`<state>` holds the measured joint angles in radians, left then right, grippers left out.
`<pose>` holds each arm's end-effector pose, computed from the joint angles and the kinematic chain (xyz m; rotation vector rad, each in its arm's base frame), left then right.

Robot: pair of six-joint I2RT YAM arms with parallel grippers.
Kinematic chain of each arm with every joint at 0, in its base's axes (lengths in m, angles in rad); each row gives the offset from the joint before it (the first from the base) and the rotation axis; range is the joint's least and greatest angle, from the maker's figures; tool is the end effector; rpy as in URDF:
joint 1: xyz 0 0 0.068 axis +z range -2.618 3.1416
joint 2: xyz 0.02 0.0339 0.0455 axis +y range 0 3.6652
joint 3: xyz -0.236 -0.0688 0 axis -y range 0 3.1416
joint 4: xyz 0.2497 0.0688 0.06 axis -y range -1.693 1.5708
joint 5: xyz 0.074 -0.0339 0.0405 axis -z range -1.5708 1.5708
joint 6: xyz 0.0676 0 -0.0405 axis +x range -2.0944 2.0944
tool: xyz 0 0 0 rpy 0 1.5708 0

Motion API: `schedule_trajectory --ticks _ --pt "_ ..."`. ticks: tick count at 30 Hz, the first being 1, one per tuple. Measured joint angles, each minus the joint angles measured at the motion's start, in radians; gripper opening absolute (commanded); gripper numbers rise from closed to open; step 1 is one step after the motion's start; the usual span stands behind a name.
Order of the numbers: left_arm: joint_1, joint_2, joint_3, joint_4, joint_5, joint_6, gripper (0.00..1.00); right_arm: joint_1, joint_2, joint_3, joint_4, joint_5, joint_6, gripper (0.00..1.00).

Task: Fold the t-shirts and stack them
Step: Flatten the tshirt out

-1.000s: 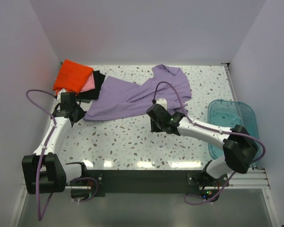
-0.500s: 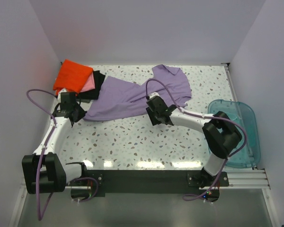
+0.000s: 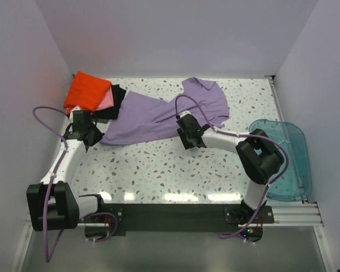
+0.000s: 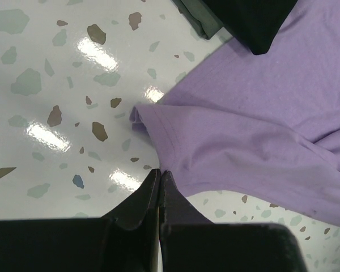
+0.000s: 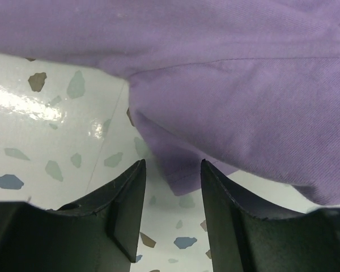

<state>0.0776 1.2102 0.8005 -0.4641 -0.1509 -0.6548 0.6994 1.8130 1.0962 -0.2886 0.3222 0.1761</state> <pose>0.2784 0.0318 0.1819 -0.9331 2.2465 -0.0752 0.3032 0.2271 0.1072 -0.5322 2.4434 -0.0601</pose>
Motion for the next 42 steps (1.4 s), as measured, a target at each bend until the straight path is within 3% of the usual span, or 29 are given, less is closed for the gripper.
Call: schedule_trajectory --ticks 7,11,12,22,33,42 --pt "0.0 0.003 0.0 0.003 0.002 0.01 0.0 -0.066 -0.012 -0.039 0.05 -0.07 0.03 0.37" --pt "0.0 0.005 0.0 0.007 0.003 0.012 0.0 -0.078 -0.016 -0.047 0.058 -0.106 0.048 0.12" --pt "0.0 0.005 0.0 0.007 0.003 0.012 0.0 -0.078 -0.016 -0.047 0.056 -0.109 0.054 0.01" --pt "0.0 0.005 0.0 0.008 0.009 0.012 0.0 -0.053 -0.159 -0.072 -0.159 -0.24 0.244 0.0" --pt "0.0 0.006 0.0 0.011 0.021 0.012 0.0 0.25 -0.198 -0.014 -0.287 -0.338 0.493 0.0" --pt "0.0 0.006 0.0 0.015 0.03 0.012 0.0 0.229 -0.155 0.181 -0.402 -0.262 0.511 0.04"
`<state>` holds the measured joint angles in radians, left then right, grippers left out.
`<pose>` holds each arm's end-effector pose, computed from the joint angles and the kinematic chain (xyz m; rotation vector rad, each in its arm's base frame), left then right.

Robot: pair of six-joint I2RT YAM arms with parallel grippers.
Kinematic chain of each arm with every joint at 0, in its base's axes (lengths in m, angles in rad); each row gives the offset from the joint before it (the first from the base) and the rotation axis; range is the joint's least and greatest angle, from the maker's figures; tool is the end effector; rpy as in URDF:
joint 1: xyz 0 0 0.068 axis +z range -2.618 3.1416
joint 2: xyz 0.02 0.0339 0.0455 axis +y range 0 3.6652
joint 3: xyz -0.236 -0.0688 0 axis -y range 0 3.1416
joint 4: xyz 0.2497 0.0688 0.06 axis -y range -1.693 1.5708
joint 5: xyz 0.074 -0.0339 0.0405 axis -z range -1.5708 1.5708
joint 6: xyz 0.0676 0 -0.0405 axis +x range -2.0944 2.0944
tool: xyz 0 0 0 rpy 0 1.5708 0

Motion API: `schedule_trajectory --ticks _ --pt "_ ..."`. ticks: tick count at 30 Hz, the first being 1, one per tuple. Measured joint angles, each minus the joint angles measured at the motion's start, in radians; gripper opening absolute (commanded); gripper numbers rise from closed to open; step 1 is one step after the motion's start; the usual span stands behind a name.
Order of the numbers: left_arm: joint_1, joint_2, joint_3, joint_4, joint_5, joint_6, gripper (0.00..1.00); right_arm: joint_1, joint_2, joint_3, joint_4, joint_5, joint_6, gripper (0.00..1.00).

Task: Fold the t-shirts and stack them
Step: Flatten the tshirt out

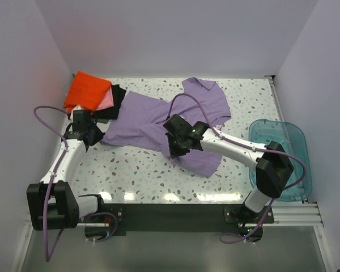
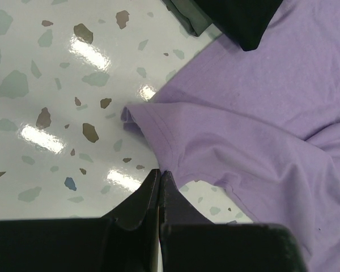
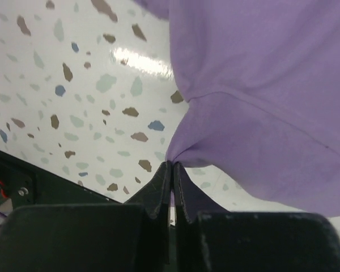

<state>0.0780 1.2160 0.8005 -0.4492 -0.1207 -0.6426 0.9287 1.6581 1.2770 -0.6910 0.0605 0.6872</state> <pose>0.2808 0.0301 0.1815 -0.9071 2.2543 -0.1084 0.2203 0.2877 0.1872 -0.3068 2.7026 0.4438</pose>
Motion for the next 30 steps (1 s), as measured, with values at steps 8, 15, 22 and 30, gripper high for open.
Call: schedule_trajectory --ticks 8,15,22,30 --pt "0.0 0.0 0.0 0.007 0.014 0.0 0.0 -0.066 -0.075 -0.07 -0.015 0.091 -0.003 0.61" --pt "0.0 0.0 -0.002 0.02 0.032 0.0 0.0 -0.114 -0.373 -0.389 -0.08 0.212 0.135 0.52" --pt "0.0 0.0 -0.012 0.023 0.044 0.0 0.0 -0.283 -0.427 -0.504 -0.064 0.265 0.193 0.49" --pt "0.0 -0.001 -0.013 0.027 0.056 0.0 0.0 -0.388 -0.371 -0.559 0.036 0.23 0.201 0.5"
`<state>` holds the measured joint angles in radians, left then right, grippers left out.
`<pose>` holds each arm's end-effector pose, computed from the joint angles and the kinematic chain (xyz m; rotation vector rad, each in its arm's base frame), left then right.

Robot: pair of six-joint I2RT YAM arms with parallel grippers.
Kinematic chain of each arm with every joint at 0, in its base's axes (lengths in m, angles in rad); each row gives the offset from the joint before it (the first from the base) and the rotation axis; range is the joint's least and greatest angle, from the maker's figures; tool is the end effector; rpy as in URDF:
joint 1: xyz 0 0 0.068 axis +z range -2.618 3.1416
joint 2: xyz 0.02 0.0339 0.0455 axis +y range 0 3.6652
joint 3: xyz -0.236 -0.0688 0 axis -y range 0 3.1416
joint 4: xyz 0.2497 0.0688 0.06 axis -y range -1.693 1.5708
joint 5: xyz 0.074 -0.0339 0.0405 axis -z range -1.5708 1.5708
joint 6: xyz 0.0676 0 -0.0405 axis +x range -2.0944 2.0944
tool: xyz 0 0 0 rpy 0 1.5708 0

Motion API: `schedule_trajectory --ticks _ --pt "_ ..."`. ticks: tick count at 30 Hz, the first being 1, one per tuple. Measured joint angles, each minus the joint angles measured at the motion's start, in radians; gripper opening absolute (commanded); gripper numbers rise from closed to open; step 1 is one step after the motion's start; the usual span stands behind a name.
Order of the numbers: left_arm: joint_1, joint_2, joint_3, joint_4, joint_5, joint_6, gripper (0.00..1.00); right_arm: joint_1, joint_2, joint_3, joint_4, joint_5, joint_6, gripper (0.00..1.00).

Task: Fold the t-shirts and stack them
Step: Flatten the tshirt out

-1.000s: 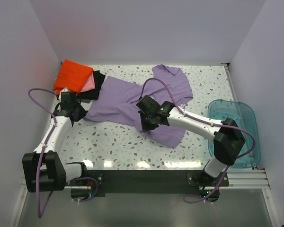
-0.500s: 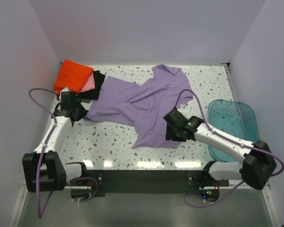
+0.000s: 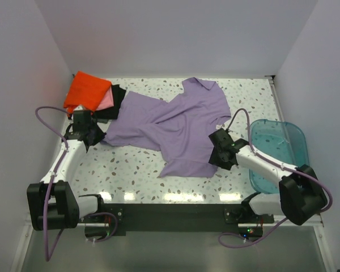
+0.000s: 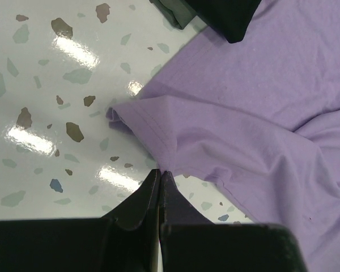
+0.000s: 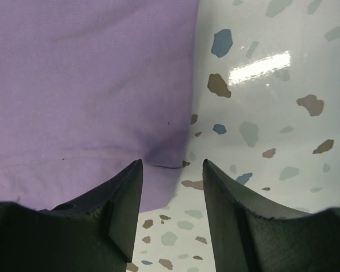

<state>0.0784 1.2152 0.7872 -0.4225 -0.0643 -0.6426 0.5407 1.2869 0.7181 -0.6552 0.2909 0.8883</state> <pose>0.2820 0.0265 0.1794 -0.8835 2.2604 -0.1794 0.2190 0.1088 0.1256 0.5335 2.6394 0.0111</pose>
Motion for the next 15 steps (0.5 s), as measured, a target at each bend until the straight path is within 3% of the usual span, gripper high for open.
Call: schedule_trajectory --ticks 7,10,11,12,15 --pt "0.0 0.0 -0.005 0.013 0.005 0.0 0.0 0.0 0.024 -0.072 0.092 -0.051 0.039 0.52" --pt "0.0 0.0 -0.016 0.013 0.006 0.0 0.0 0.0 0.031 -0.08 0.118 -0.051 0.055 0.47" --pt "0.0 0.0 -0.017 0.013 0.006 0.0 0.0 0.0 0.031 -0.08 0.127 -0.05 0.058 0.44" --pt "0.0 0.0 -0.017 0.013 0.006 0.0 0.0 0.0 0.033 -0.081 0.133 -0.05 0.061 0.26" --pt "0.0 -0.001 -0.017 0.014 0.006 0.0 0.0 0.0 0.043 -0.084 0.159 -0.049 0.077 0.0"
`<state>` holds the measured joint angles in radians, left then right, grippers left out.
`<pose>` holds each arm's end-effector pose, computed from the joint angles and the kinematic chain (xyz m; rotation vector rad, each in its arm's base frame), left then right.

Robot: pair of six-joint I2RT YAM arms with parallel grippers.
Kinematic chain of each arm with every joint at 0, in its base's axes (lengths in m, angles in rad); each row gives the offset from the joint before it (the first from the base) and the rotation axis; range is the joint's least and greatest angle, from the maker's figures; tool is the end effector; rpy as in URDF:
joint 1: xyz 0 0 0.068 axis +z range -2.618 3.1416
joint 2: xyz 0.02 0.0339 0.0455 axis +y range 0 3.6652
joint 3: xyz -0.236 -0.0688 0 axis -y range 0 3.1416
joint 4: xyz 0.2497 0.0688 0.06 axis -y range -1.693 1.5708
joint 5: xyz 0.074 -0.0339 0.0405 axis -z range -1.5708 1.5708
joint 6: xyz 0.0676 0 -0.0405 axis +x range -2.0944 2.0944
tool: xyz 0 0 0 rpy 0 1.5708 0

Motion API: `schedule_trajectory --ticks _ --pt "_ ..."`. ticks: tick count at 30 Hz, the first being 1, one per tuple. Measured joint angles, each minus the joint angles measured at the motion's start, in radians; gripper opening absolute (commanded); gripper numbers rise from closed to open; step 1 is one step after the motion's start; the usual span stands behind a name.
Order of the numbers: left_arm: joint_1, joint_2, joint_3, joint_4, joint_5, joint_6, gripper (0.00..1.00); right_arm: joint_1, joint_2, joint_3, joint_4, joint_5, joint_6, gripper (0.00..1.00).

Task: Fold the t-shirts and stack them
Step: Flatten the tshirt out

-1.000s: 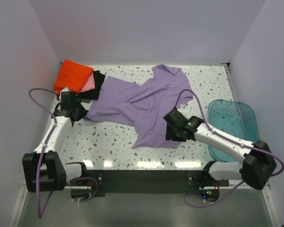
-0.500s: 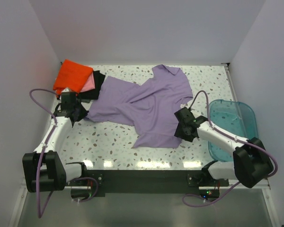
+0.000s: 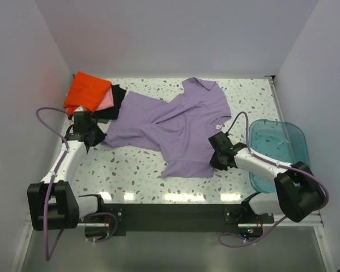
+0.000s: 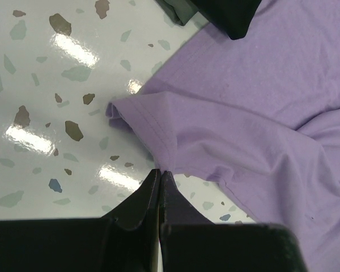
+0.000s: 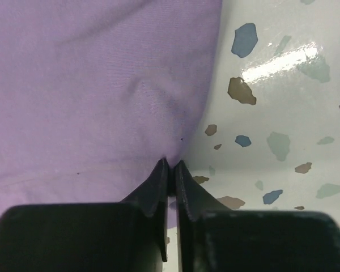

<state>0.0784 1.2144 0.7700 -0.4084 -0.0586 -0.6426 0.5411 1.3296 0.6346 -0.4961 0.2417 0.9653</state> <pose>0.2808 0.0260 0.1749 -0.8822 2.2644 -0.1854 0.2188 0.1126 0.0992 0.6299 2.6258 0.1157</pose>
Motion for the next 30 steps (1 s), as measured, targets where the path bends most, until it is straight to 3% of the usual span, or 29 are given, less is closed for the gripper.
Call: schedule_trajectory --ticks 6,16,24,30 --pt "0.0 -0.01 0.0 -0.001 0.002 0.001 0.0 -0.004 -0.011 0.06 -0.068 0.032 -0.021 0.0" --pt "0.0 -0.169 0.076 -0.073 0.011 0.02 0.0 -0.056 -0.258 0.635 -0.323 0.196 -0.208 0.0" --pt "0.0 -0.369 0.396 -0.196 0.029 0.015 0.0 -0.059 -0.313 1.085 -0.49 0.248 -0.326 0.0" --pt "0.0 -0.396 0.732 -0.259 0.037 -0.005 0.0 -0.059 -0.293 1.392 -0.567 0.265 -0.414 0.0"
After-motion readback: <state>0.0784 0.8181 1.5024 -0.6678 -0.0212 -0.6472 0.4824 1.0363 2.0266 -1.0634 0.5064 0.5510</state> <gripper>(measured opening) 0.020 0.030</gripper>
